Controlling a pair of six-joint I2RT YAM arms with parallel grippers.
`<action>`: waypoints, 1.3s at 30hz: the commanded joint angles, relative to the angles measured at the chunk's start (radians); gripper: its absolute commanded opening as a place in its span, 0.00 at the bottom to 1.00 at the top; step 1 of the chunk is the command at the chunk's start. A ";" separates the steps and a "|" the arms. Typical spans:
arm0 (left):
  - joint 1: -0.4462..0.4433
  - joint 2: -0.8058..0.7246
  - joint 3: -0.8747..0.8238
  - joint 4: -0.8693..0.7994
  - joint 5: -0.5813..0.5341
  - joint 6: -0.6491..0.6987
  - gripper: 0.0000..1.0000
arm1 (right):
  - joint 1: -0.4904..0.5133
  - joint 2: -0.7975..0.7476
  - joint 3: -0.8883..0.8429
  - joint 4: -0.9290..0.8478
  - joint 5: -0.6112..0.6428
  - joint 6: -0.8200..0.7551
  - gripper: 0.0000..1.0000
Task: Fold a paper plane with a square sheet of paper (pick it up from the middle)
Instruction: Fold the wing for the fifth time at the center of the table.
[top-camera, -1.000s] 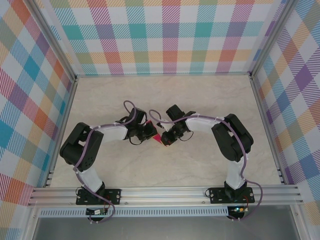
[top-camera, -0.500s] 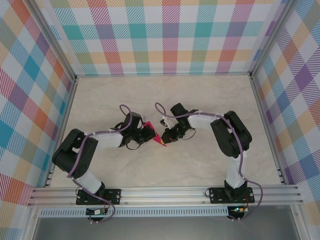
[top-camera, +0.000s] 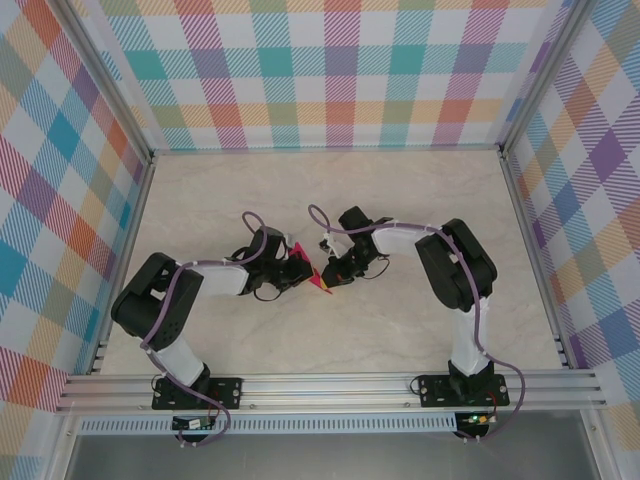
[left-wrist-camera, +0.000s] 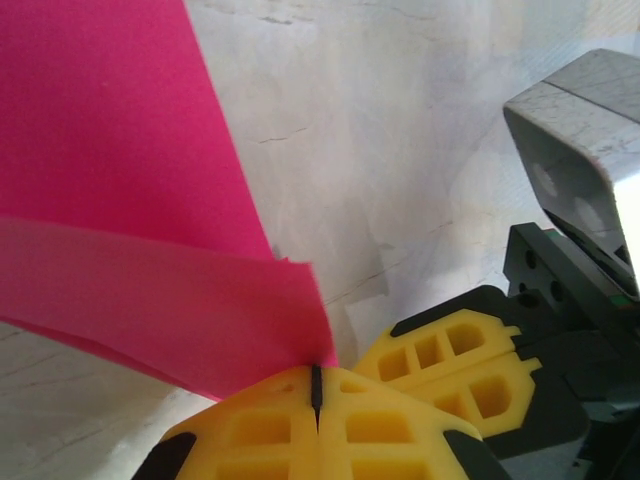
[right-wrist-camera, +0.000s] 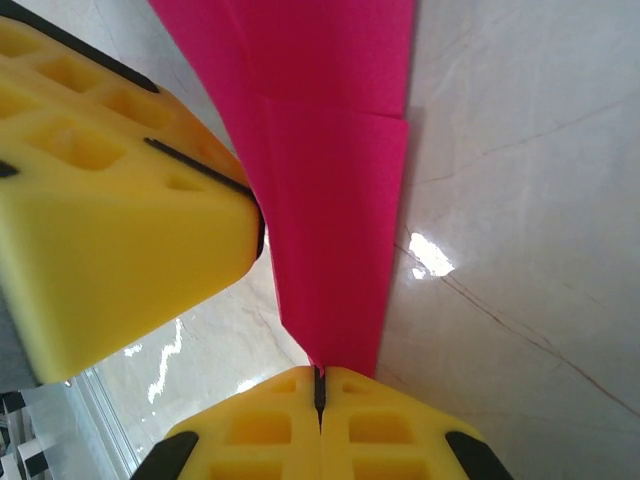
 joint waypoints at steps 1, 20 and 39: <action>-0.021 0.014 -0.014 0.029 0.010 -0.004 0.04 | 0.000 0.016 0.026 -0.035 -0.027 -0.001 0.00; -0.021 0.057 0.022 -0.024 -0.043 0.023 0.03 | 0.000 0.033 0.039 -0.063 -0.026 -0.006 0.01; -0.021 0.118 0.081 -0.177 -0.072 0.022 0.00 | 0.006 -0.171 -0.049 0.018 0.118 0.090 0.19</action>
